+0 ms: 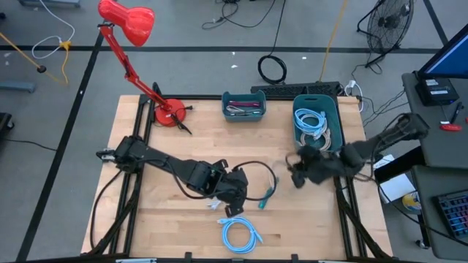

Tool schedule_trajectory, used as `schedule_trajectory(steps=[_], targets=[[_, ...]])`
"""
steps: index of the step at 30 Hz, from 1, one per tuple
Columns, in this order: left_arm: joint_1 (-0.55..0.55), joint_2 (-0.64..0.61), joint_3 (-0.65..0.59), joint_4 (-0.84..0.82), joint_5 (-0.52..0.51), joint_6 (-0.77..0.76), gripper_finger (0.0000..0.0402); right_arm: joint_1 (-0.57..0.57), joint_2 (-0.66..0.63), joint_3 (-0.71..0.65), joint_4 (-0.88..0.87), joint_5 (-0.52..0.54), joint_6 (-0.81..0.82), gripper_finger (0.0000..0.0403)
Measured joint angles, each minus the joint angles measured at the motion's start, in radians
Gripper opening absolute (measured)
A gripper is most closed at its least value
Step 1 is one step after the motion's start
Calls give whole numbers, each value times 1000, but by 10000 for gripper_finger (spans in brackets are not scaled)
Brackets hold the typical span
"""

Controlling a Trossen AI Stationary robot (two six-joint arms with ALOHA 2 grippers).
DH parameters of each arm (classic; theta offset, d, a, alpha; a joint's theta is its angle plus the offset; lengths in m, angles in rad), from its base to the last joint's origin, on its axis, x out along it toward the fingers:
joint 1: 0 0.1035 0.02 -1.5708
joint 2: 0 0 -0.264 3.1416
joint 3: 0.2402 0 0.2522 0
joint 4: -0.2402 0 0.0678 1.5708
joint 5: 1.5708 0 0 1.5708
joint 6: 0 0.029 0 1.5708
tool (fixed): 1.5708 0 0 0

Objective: Pick & Place USB Port
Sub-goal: Put the brown HDMI cable into the right blue bin

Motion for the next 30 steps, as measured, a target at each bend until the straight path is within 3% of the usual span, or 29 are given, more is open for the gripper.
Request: schedule_trajectory(steps=[10,16,25,30], targets=[[56,0,0,-160,-1,117,103,-453,-17,2,-59,3,-74,32],[64,-20,1,-227,-68,221,84,-674,-32,2,-83,44,-140,32],[66,-55,1,-323,-113,270,8,-891,-114,63,-310,168,-215,32],[74,-72,1,-333,-132,261,16,-941,-156,84,-372,164,-245,32]])
